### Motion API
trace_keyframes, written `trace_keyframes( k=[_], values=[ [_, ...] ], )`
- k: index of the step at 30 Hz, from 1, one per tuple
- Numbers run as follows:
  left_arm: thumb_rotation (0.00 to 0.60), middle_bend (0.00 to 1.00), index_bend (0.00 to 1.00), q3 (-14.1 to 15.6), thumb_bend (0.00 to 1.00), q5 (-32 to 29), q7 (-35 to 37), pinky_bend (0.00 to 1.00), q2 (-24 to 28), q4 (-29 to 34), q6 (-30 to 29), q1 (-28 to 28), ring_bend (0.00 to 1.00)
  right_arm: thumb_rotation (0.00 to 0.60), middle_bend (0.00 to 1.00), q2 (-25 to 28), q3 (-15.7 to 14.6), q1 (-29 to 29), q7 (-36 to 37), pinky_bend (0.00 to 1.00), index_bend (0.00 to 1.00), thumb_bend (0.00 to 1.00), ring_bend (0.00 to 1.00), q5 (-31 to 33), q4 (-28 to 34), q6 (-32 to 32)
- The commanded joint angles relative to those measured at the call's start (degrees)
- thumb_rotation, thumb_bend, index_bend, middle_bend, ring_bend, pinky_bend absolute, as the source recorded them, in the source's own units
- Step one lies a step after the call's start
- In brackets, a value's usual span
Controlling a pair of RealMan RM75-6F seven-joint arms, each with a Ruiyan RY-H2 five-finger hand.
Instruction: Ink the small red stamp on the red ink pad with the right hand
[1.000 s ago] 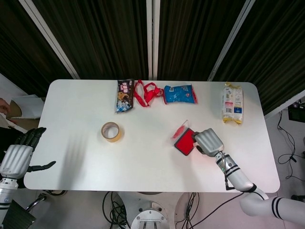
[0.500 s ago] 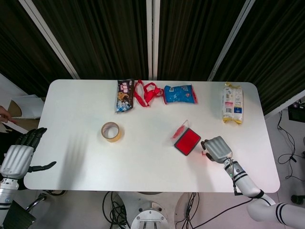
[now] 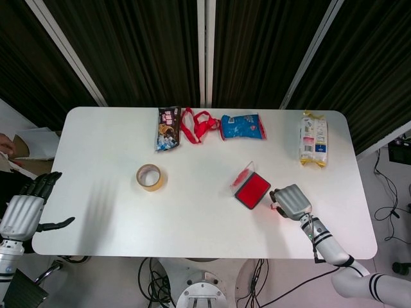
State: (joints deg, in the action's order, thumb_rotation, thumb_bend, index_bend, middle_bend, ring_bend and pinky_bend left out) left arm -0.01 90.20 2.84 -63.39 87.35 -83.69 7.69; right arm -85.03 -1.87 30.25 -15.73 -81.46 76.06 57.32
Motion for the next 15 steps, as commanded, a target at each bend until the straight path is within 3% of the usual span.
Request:
trace_keyframes(
  k=[1, 15],
  values=[
    [0.378, 0.08, 0.04, 0.0, 0.00, 0.0, 0.0, 0.20, 0.1, 0.0, 0.1, 0.0, 0.09, 0.600, 0.52, 0.1, 0.1, 0.0, -0.2, 1.00, 0.56, 0.30, 0.87, 0.1, 0.1, -0.3],
    [0.380, 0.08, 0.04, 0.0, 0.00, 0.0, 0.1, 0.20, 0.1, 0.1, 0.2, 0.1, 0.09, 0.600, 0.41, 1.0, 0.2, 0.0, -1.1, 1.00, 0.45, 0.27, 0.87, 0.4, 1.1, -1.7]
  ],
)
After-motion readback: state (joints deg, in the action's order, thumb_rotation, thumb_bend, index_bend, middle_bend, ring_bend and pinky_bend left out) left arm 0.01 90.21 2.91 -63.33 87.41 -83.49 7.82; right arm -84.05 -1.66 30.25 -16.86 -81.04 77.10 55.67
